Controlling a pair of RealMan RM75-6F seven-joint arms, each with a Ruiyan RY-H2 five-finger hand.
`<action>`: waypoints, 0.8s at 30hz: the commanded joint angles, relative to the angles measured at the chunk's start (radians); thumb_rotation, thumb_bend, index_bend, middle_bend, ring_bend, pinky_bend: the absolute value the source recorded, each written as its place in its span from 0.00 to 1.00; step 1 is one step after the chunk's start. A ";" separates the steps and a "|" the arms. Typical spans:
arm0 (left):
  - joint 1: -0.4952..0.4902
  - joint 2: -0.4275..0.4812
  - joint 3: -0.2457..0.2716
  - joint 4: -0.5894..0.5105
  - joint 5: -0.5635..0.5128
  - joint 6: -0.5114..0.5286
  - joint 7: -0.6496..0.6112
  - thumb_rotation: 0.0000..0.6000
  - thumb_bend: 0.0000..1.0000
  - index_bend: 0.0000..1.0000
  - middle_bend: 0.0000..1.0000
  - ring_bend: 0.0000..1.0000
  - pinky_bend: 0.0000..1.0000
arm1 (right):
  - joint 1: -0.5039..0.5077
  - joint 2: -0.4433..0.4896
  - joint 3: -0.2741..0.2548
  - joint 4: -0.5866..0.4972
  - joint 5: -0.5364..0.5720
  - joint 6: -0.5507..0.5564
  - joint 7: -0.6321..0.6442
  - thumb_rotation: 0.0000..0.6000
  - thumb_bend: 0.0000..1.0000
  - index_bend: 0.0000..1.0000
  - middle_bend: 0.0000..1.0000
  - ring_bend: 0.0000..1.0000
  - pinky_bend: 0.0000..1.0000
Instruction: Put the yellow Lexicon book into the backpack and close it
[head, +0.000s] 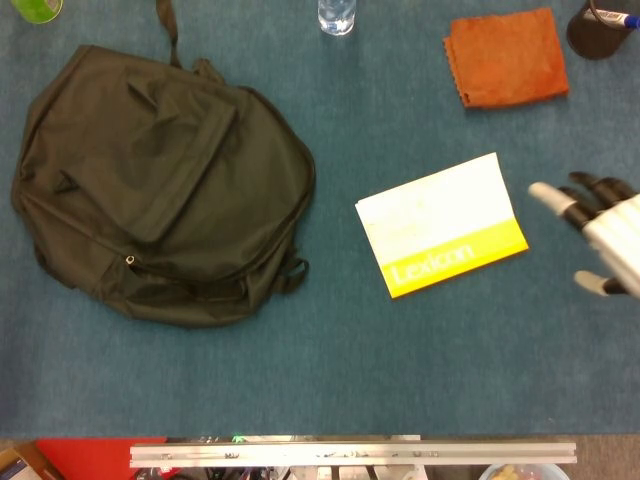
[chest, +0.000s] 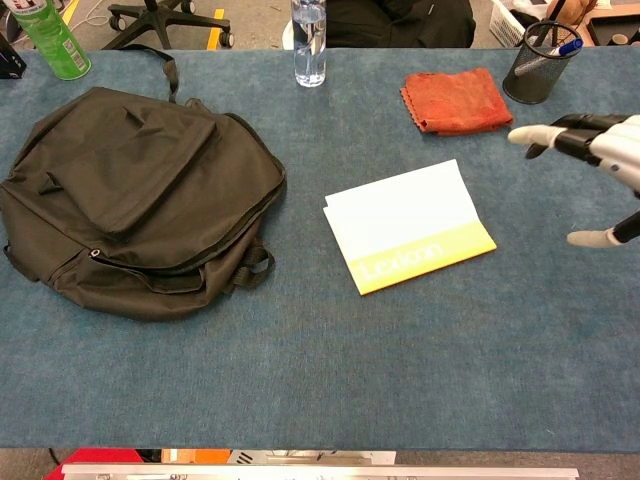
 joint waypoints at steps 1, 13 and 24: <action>0.003 0.002 0.001 0.000 0.000 0.005 -0.004 1.00 0.23 0.15 0.09 0.05 0.07 | 0.066 -0.075 0.001 0.036 0.038 -0.110 -0.036 1.00 0.10 0.09 0.26 0.13 0.26; 0.018 0.005 -0.002 0.011 -0.015 0.018 -0.023 1.00 0.23 0.15 0.09 0.05 0.07 | 0.162 -0.261 0.028 0.182 0.152 -0.259 -0.101 1.00 0.09 0.05 0.22 0.13 0.27; 0.019 0.001 -0.007 0.024 -0.031 0.012 -0.031 1.00 0.23 0.15 0.09 0.05 0.07 | 0.216 -0.324 0.050 0.228 0.234 -0.311 -0.132 1.00 0.09 0.04 0.20 0.13 0.27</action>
